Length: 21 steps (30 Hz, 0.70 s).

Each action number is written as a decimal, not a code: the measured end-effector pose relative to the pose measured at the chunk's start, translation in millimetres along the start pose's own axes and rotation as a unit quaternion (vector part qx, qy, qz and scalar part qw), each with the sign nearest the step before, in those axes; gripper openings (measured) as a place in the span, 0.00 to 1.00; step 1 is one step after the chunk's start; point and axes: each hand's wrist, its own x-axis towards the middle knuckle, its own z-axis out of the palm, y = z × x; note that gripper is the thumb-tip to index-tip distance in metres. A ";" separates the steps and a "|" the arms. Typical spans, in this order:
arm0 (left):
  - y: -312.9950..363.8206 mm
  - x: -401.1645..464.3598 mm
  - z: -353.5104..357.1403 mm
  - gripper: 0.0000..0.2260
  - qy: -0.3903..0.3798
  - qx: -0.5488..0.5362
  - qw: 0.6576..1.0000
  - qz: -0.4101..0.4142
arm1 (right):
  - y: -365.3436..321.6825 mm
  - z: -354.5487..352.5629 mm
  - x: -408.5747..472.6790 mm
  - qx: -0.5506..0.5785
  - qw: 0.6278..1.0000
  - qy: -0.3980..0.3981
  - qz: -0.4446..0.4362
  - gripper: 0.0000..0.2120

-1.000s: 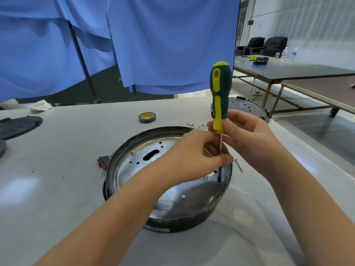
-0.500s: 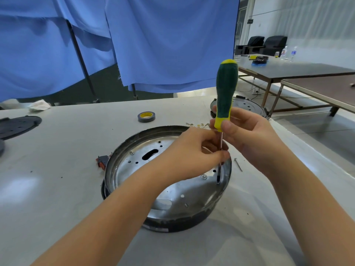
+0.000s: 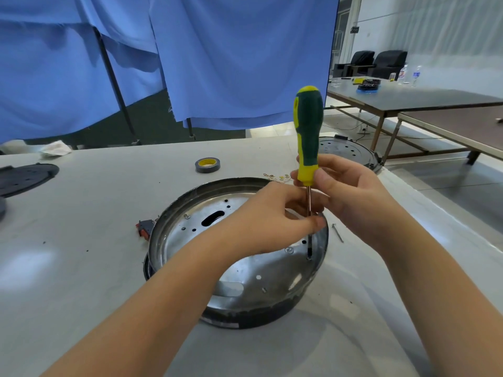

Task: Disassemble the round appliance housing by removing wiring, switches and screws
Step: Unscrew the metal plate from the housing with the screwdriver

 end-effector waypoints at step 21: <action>1.2 -0.1 -0.3 0.04 0.035 -0.034 0.999 0.007 | -6.3 1.0 -2.0 0.051 0.996 -0.071 0.017 0.16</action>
